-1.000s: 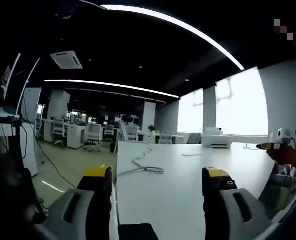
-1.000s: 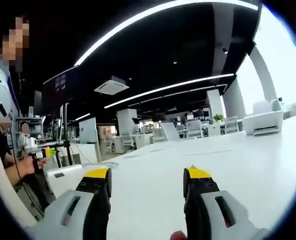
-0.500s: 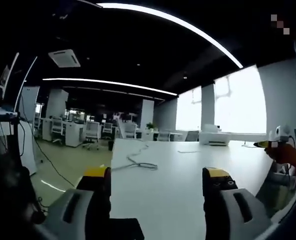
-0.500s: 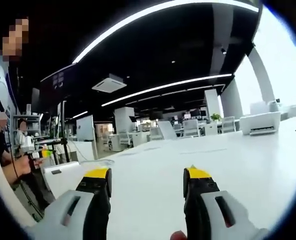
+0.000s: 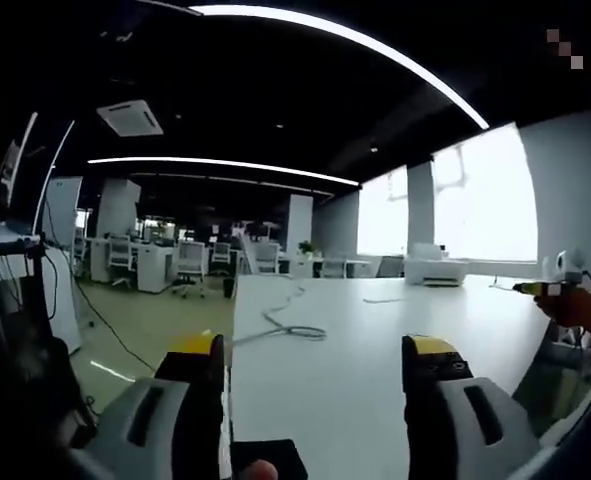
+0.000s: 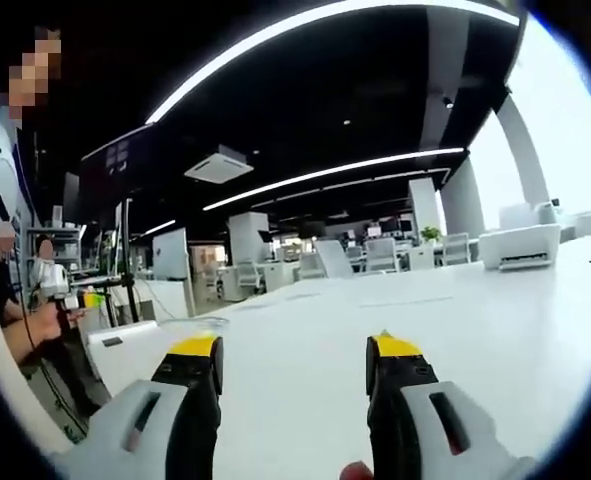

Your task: Pick up the power strip scattered on the table, fix it on the side mounting bracket of the table, and press the switch

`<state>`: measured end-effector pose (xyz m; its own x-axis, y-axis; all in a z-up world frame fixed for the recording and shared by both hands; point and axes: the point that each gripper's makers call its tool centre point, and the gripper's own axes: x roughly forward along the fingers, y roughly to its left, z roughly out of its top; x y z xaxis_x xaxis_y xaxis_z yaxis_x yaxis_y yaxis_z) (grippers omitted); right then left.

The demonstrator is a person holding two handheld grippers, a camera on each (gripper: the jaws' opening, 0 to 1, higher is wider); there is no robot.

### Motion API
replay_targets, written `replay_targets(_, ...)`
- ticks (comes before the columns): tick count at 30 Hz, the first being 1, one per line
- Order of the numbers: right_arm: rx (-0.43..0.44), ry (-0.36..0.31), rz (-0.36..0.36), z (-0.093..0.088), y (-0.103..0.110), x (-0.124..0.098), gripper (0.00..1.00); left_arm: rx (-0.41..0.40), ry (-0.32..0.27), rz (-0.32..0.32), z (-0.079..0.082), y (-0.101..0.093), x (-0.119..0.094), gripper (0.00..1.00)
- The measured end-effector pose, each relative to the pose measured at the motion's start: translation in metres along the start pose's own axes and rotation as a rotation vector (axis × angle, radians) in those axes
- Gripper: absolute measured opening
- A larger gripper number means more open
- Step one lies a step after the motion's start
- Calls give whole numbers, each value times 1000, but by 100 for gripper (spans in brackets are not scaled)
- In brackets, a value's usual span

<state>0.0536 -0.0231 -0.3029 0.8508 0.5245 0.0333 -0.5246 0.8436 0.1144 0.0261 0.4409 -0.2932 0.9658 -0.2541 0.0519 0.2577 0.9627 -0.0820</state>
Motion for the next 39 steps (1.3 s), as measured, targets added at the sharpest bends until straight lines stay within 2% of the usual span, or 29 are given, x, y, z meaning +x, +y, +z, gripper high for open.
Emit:
replay_targets(11, 4, -4, -2, -1, 1, -2, 53, 39, 38, 29, 9, 16, -7, 73)
replay_targets(16, 5, -5, 0, -1, 1, -1, 53, -14, 65, 41, 7, 30, -11, 72)
replay_targets(20, 6, -5, 1, -2, 2, 0, 53, -3, 95, 63, 3, 39, -13, 72)
replay_targets(26, 10, -2, 2, -3, 3, 1, 53, -3, 116, 62, 5, 47, -16, 71)
replay_targets(31, 10, -1, 1, -4, 2, 0, 53, -88, 162, 54, 0, 56, -20, 70)
replay_targets(34, 12, -3, -1, -4, 2, 0, 53, -107, 202, 71, -6, 63, -24, 70)
replay_targets(39, 11, 1, 0, -5, 3, 0, 53, -118, 237, 65, -9, 66, -28, 69)
